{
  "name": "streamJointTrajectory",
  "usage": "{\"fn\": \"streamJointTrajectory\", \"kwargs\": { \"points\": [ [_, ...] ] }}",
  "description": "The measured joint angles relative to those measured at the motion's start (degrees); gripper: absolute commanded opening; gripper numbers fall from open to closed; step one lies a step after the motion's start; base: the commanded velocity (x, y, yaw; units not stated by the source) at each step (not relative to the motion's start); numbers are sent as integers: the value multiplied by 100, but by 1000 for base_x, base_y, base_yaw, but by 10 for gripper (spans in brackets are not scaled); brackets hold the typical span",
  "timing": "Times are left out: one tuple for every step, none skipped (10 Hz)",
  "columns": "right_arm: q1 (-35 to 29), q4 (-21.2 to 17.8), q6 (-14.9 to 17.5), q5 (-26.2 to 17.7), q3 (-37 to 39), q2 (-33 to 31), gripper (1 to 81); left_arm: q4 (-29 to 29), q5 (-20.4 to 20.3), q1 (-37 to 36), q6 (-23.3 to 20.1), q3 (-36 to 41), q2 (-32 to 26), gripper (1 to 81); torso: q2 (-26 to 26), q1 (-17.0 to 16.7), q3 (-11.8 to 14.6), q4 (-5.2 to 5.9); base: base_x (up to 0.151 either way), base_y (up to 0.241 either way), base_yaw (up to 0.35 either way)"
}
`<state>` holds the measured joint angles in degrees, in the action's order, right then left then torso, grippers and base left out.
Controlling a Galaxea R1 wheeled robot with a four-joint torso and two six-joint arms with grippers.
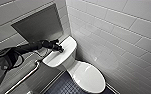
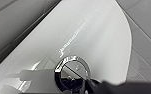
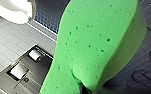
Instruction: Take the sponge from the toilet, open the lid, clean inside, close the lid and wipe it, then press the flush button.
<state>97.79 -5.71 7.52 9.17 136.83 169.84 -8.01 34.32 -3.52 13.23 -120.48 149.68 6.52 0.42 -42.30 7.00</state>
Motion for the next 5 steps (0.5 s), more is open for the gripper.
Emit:
{"fn": "streamJointTrajectory", "kwargs": {
  "points": [
    [-2, 0, 0, 1, 0, 0, 10, -6, -55, 0, 16, 0, -1, 10, 0, 0, 0, 0, 0, 0, 0],
    [0, 0, 0, 1, 0, 1, 10, -9, -87, 6, 13, -16, 0, 10, 0, 0, 0, 0, 0, 0, 0],
    [-2, 0, 0, 4, 0, 9, 10, -17, -89, 6, 11, -63, 16, 10, 2, 0, -2, 0, 0, 0, 0],
    [-2, 0, 0, 9, 0, 12, 10, -20, -96, -16, 2, -63, 18, 10, 2, 0, -35, 0, 0, 0, 0],
    [2, 0, 0, 4, 0, 10, 10, -20, -116, -39, 2, -63, 16, 10, 2, 0, -68, 0, 0, 0, 0]
  ]
}}
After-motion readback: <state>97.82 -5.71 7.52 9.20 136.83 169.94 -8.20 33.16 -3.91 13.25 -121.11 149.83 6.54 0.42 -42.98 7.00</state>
